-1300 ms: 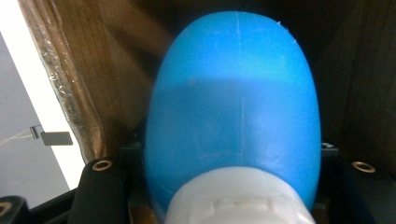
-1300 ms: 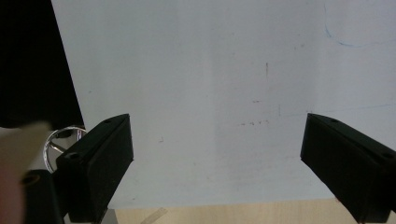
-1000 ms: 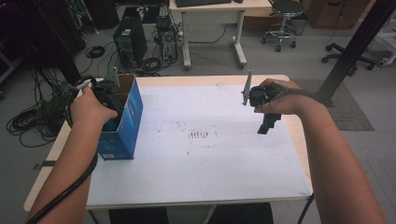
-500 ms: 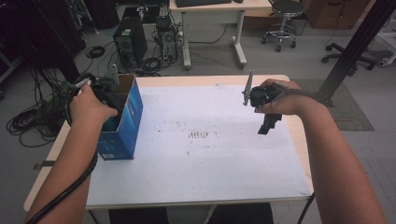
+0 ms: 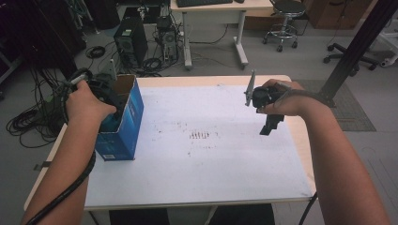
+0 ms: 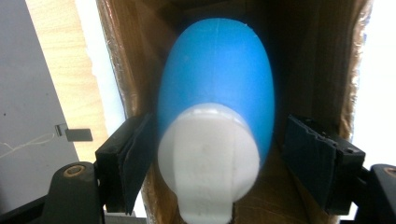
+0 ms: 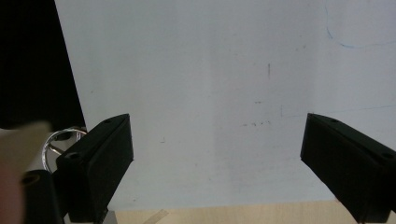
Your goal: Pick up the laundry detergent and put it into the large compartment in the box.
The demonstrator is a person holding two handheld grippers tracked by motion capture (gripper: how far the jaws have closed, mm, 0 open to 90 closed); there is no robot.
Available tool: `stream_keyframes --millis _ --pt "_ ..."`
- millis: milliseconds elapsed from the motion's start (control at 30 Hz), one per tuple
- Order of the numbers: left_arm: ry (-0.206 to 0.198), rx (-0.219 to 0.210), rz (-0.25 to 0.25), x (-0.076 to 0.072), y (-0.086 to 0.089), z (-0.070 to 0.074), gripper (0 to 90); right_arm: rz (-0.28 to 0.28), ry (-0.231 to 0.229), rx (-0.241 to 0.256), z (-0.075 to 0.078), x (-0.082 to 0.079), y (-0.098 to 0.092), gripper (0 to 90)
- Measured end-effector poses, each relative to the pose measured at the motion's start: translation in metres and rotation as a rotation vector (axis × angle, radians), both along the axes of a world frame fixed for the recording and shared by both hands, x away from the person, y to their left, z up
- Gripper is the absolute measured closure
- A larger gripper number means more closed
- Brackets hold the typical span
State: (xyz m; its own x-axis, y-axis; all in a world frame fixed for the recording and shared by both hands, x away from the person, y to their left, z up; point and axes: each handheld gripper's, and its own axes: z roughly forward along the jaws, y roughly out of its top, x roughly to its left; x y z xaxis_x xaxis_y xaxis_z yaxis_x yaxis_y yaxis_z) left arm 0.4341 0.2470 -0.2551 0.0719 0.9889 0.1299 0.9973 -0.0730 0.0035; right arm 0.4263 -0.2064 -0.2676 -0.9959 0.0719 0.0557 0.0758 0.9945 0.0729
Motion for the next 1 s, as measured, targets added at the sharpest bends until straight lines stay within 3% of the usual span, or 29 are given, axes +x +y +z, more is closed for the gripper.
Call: stream_keyframes --millis 367,467,667,1000 --pt "-0.016 -0.005 0.016 -0.004 0.003 0.009 21.1 -0.003 -0.004 0.0 0.003 -0.002 -0.002 9.3" --pt "-0.021 0.027 0.013 -0.005 0.001 0.011 19.8 -0.001 -0.005 -0.001 0.004 -0.003 -0.002 9.3" --pt "-0.025 0.006 0.009 -0.006 0.002 0.013 19.5 -0.001 -0.006 -0.001 0.005 -0.003 -0.001 9.3" --pt "-0.036 0.009 0.006 -0.008 0.002 0.018 17.9 -0.001 -0.005 -0.001 0.005 -0.003 -0.001 9.4"
